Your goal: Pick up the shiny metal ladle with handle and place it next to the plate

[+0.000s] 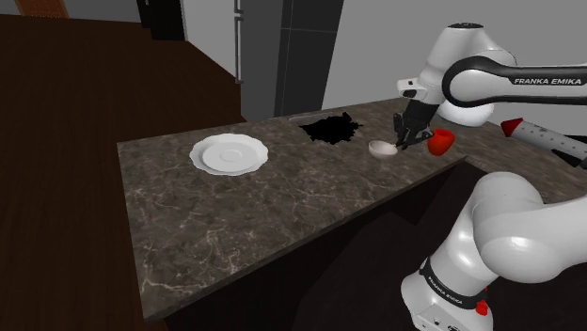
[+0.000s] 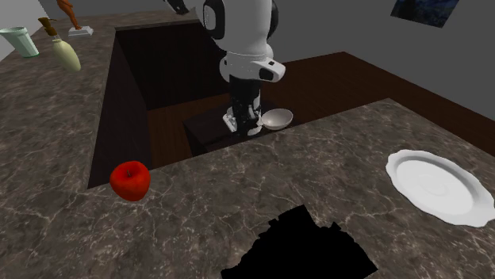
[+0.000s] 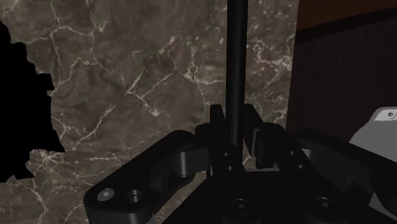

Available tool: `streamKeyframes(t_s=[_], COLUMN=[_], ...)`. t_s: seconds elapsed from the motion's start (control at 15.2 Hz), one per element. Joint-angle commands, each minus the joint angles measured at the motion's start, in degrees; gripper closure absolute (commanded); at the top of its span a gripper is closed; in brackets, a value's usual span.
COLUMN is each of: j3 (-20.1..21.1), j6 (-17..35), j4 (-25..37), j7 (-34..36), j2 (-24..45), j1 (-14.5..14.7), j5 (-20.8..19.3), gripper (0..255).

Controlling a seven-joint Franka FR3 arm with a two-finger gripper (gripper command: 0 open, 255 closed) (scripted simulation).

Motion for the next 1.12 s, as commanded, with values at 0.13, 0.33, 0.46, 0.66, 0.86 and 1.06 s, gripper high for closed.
streamKeyframes(t_s=[0.13,0.33,0.46,0.66,0.86,1.06], j3=[4.50,7.56,9.45,12.07,14.39,16.43], j6=[0.11,1.25,2.13,3.57,5.05,6.46], j4=[-0.67,-0.73,-0.39,0.69,2.43,4.81], j7=[5.41,9.91,12.80,16.90,20.66,24.00], j2=[1.33,3.69,5.67,9.21,13.32,17.89], j1=[3.24,6.39,8.60,11.97,15.32,18.51], j5=[3.50,6.21,8.03,10.75,13.43,16.04], gripper=[255,255,255,255,255,255])
